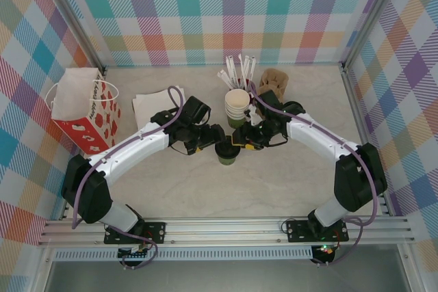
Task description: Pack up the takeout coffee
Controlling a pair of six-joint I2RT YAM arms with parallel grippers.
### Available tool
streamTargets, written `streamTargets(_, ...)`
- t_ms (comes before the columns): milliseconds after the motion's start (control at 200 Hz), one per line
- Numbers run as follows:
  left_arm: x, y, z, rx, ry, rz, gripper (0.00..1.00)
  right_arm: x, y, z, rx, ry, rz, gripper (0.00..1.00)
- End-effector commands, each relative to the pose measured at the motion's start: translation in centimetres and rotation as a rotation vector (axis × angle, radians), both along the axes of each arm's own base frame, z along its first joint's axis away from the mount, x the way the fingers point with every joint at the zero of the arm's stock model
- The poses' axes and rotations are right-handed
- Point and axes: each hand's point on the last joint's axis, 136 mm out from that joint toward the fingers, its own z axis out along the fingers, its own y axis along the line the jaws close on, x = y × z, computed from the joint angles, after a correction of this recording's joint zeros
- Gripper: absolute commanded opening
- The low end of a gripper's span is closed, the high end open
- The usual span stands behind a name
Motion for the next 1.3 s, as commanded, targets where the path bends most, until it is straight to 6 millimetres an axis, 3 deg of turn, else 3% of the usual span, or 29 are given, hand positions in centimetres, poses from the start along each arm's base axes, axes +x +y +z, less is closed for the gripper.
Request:
streamTargets(0,-0.2,1.1,-0.2,0.024,0.011,0.030,0.82,0.6,1.0,1.2,0.038,-0.013,0.006,0.47)
streamTargets(600,-0.2,1.6,-0.2,0.028,0.013,0.044,0.82,2.1,1.2,1.4,0.010,-0.048,0.003,0.48)
streamTargets(890,-0.4,-0.6,-0.2,-0.093,0.048,0.019,0.75,1.9,-0.4,1.6,-0.068,-0.099,-0.004,0.50)
streamTargets(1300,-0.3,-2.4,-0.6,-0.161,0.089,-0.009,0.75,1.7,-1.2,1.8,-0.094,-0.121,-0.019,0.52)
